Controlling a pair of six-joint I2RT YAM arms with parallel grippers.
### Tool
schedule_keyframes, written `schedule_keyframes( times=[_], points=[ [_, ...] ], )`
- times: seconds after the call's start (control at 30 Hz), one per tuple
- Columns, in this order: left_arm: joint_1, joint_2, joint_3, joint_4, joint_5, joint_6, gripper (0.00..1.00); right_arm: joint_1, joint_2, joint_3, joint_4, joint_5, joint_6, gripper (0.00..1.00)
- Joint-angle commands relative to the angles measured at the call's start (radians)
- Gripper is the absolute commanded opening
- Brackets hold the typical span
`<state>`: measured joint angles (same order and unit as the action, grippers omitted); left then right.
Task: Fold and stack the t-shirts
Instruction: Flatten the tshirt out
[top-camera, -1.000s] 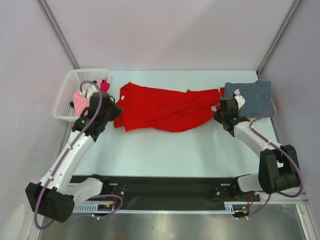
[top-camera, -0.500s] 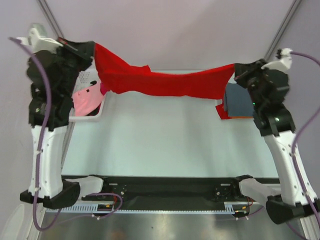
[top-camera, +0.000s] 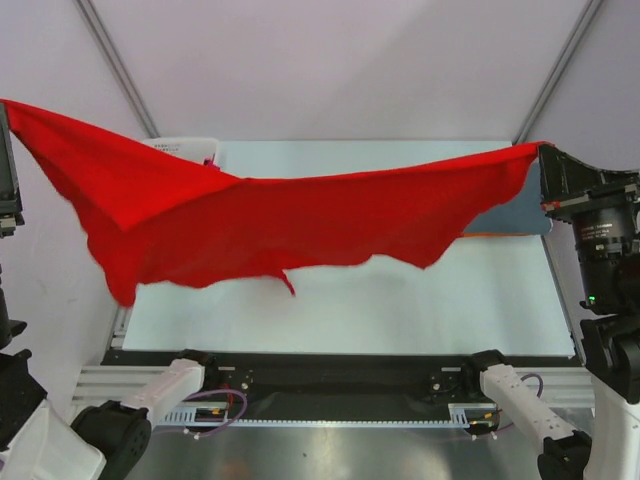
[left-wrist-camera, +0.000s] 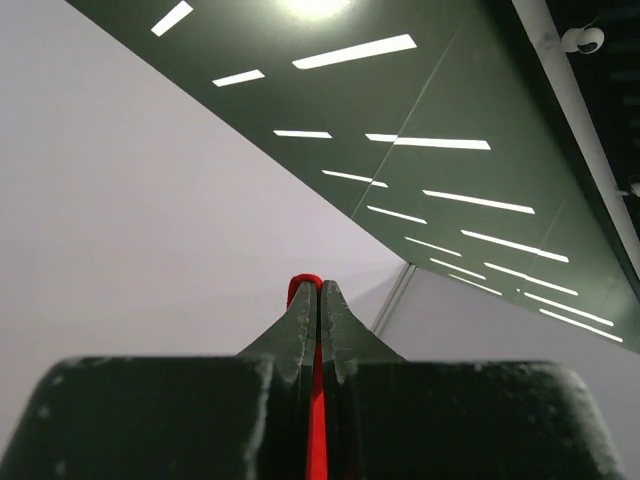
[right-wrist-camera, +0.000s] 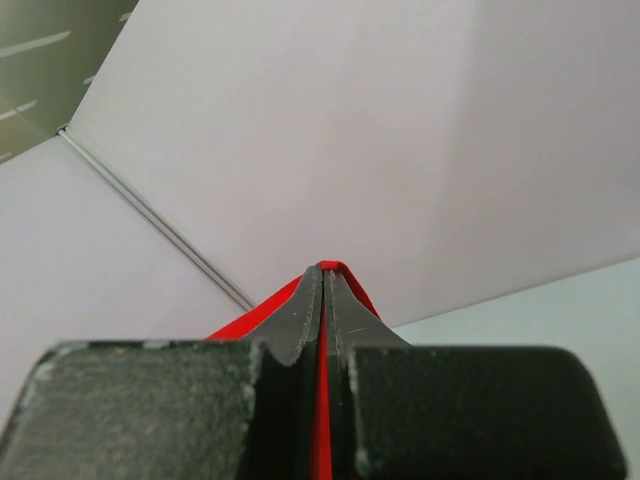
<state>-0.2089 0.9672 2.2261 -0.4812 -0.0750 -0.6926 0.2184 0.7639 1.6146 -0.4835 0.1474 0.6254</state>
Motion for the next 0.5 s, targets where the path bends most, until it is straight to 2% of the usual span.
schedule_keyframes(
  times=[0.0, 0.2, 0.3, 0.33, 0.47],
  points=[
    [0.006, 0.091, 0.007, -0.02, 0.004, -0.042, 0.0, -0.004, 0.009, 0.048, -0.049, 0.007, 0.01, 0.0],
    [0.008, 0.197, -0.041, -0.027, -0.023, -0.079, 0.0, -0.004, 0.093, -0.002, -0.052, 0.058, -0.003, 0.0],
    [0.008, 0.241, -0.198, -0.017, 0.015, -0.125, 0.0, -0.005, 0.143, -0.129, -0.018, 0.044, 0.017, 0.0],
    [0.008, 0.245, -0.314, -0.002, 0.027, -0.13, 0.0, -0.007, 0.155, -0.175, 0.015, 0.043, 0.037, 0.0],
    [0.009, 0.248, -0.642, 0.171, 0.047, -0.172, 0.0, -0.04, 0.228, -0.424, 0.178, -0.058, 0.1, 0.0]
  ],
)
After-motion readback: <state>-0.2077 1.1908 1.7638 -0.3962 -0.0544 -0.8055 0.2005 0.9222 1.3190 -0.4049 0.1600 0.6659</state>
